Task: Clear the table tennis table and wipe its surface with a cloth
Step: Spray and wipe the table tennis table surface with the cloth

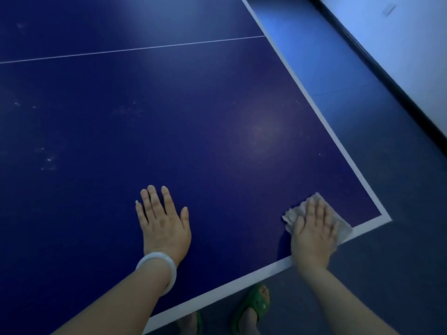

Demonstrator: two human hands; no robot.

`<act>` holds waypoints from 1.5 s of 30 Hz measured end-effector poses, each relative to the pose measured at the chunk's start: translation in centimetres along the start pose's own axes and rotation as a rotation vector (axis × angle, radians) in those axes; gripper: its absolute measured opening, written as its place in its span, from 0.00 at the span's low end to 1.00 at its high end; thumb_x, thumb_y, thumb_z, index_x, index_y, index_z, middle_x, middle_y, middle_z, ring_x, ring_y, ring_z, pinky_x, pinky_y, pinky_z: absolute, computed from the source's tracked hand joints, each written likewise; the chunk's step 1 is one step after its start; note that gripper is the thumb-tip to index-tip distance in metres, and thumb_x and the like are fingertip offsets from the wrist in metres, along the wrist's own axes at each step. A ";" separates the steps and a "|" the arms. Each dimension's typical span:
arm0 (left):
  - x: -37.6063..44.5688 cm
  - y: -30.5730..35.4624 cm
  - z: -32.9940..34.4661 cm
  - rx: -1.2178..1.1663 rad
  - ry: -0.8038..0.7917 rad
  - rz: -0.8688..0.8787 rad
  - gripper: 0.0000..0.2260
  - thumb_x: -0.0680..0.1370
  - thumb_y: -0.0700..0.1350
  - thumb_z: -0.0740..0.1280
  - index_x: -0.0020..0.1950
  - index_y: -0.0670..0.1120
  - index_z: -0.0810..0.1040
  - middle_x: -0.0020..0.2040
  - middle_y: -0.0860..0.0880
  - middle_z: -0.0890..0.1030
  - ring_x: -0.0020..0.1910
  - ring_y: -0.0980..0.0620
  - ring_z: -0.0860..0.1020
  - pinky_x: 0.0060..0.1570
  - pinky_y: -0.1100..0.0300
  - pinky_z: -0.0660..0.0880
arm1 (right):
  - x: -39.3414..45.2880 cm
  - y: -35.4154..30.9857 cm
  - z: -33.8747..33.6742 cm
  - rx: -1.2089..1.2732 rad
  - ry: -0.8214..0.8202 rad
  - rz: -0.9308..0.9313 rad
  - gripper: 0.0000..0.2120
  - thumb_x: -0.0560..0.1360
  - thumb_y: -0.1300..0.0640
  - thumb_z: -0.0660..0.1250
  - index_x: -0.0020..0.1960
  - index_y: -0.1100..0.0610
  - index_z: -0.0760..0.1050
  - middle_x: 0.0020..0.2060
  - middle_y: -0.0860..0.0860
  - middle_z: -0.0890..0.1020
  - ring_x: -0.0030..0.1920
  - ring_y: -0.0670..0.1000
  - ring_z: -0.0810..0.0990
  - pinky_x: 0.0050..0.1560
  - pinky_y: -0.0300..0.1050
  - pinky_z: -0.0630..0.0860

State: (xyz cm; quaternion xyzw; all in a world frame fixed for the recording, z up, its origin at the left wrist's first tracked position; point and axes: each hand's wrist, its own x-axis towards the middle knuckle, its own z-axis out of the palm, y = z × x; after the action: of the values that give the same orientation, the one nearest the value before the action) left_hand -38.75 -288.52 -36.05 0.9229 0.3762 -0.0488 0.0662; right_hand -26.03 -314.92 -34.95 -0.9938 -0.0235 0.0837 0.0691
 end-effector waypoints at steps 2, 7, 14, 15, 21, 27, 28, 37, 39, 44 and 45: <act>-0.1 0.0 -0.1 0.008 -0.007 -0.006 0.33 0.79 0.57 0.40 0.79 0.40 0.46 0.79 0.36 0.46 0.78 0.39 0.43 0.76 0.42 0.43 | -1.5 -2.6 0.8 -0.005 0.020 -0.033 0.26 0.83 0.50 0.41 0.79 0.53 0.41 0.79 0.51 0.43 0.79 0.51 0.40 0.77 0.57 0.42; 0.0 0.5 -0.6 0.015 -0.062 -0.034 0.32 0.81 0.56 0.45 0.79 0.40 0.44 0.79 0.37 0.43 0.78 0.40 0.40 0.76 0.42 0.41 | -6.2 -5.4 2.4 -0.084 -0.069 -0.740 0.26 0.83 0.48 0.45 0.80 0.53 0.51 0.80 0.50 0.51 0.79 0.52 0.48 0.75 0.57 0.48; 1.6 4.2 -2.5 0.006 -0.010 0.174 0.27 0.82 0.53 0.53 0.78 0.42 0.56 0.79 0.40 0.53 0.78 0.41 0.49 0.77 0.46 0.46 | 4.6 4.9 -1.0 -0.157 -0.029 -0.544 0.27 0.82 0.45 0.39 0.79 0.49 0.46 0.79 0.47 0.47 0.79 0.49 0.42 0.78 0.55 0.42; 2.2 5.6 -2.5 -0.010 -0.007 0.166 0.28 0.82 0.54 0.52 0.79 0.43 0.54 0.79 0.40 0.51 0.79 0.42 0.47 0.77 0.47 0.44 | 6.5 6.0 -1.6 -0.136 -0.032 -0.431 0.26 0.82 0.46 0.37 0.79 0.48 0.43 0.79 0.46 0.44 0.78 0.47 0.39 0.78 0.54 0.40; 4.2 12.3 -0.5 -0.065 -0.030 -0.113 0.31 0.82 0.58 0.44 0.79 0.42 0.41 0.79 0.39 0.41 0.78 0.40 0.39 0.76 0.42 0.40 | 8.7 4.5 -1.9 -0.019 -0.002 -0.171 0.26 0.83 0.48 0.42 0.78 0.49 0.37 0.79 0.47 0.39 0.78 0.48 0.35 0.78 0.56 0.40; 4.1 12.5 0.4 -0.026 0.023 -0.148 0.30 0.82 0.56 0.45 0.80 0.42 0.46 0.79 0.38 0.46 0.78 0.40 0.42 0.76 0.42 0.40 | 6.2 8.2 -1.9 -0.146 -0.052 -0.848 0.26 0.83 0.47 0.47 0.79 0.51 0.53 0.79 0.48 0.53 0.79 0.51 0.51 0.74 0.62 0.51; 4.2 12.6 0.4 -0.028 0.025 -0.149 0.30 0.82 0.56 0.45 0.80 0.42 0.46 0.79 0.39 0.46 0.78 0.40 0.43 0.76 0.42 0.40 | 6.9 10.0 -2.2 -0.167 -0.029 -0.803 0.25 0.83 0.47 0.47 0.79 0.51 0.55 0.79 0.48 0.55 0.79 0.51 0.53 0.73 0.65 0.53; 4.4 12.6 0.7 -0.016 0.033 -0.183 0.32 0.79 0.58 0.39 0.80 0.43 0.46 0.80 0.40 0.45 0.78 0.42 0.41 0.76 0.43 0.40 | 14.7 12.5 -4.6 -0.113 -0.058 -0.470 0.28 0.81 0.48 0.42 0.80 0.53 0.49 0.79 0.48 0.50 0.79 0.49 0.48 0.73 0.69 0.50; 4.4 12.7 0.7 -0.010 0.043 -0.180 0.32 0.78 0.58 0.39 0.80 0.43 0.47 0.79 0.40 0.46 0.78 0.42 0.42 0.76 0.43 0.40 | 17.6 9.9 -4.6 -0.148 -0.078 -0.489 0.29 0.80 0.45 0.37 0.79 0.50 0.41 0.79 0.45 0.43 0.79 0.47 0.41 0.75 0.65 0.43; 4.3 12.6 0.5 -0.002 0.042 -0.173 0.31 0.79 0.57 0.42 0.80 0.43 0.47 0.79 0.39 0.47 0.79 0.41 0.43 0.76 0.43 0.41 | 26.9 1.9 -4.6 -0.072 -0.111 -0.462 0.27 0.83 0.47 0.44 0.79 0.46 0.38 0.78 0.43 0.39 0.78 0.45 0.38 0.76 0.63 0.40; 4.3 12.6 0.5 -0.003 0.045 -0.175 0.31 0.79 0.56 0.42 0.80 0.43 0.48 0.79 0.39 0.47 0.79 0.42 0.43 0.76 0.43 0.41 | 28.8 0.1 -4.8 -0.033 -0.136 -0.424 0.28 0.83 0.47 0.45 0.79 0.46 0.39 0.79 0.44 0.40 0.78 0.46 0.39 0.76 0.63 0.41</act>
State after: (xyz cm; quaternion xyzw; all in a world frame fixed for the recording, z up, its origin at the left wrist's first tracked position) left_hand -26.88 -294.59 -36.08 0.8873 0.4568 -0.0332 0.0546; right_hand 3.16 -313.99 -34.96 -0.9598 -0.2377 0.1336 0.0673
